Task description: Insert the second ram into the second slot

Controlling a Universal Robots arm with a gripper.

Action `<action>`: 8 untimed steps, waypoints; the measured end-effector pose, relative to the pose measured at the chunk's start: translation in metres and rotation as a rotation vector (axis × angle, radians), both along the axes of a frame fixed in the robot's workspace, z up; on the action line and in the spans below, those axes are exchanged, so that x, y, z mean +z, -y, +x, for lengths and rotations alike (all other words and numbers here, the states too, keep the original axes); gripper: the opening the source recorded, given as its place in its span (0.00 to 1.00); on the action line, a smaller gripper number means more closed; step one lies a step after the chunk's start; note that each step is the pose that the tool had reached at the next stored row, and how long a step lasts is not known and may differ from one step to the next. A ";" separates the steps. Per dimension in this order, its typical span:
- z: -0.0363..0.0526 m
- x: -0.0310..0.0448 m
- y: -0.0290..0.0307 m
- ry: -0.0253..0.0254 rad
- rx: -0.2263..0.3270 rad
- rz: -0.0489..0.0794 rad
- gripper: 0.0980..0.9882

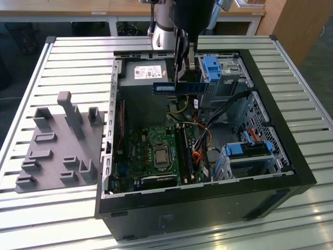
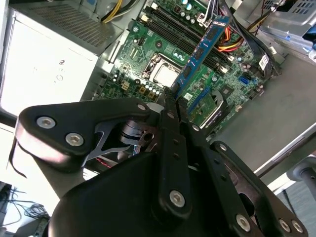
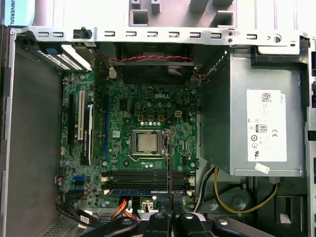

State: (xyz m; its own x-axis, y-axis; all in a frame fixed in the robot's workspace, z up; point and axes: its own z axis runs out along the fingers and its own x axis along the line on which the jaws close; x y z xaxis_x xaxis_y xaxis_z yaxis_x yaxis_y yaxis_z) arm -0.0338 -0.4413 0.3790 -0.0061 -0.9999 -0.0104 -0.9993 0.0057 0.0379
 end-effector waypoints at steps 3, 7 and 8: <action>0.0000 0.0000 0.0000 0.0000 -0.025 0.000 0.04; 0.0000 0.0000 0.0000 0.0000 -0.050 0.000 0.04; 0.0000 0.0000 0.0000 0.0000 -0.056 0.000 0.04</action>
State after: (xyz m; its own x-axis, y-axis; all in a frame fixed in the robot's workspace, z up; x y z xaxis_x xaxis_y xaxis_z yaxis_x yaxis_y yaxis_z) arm -0.0339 -0.4414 0.3789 -0.0619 -0.9980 -0.0099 -0.9974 0.0614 0.0379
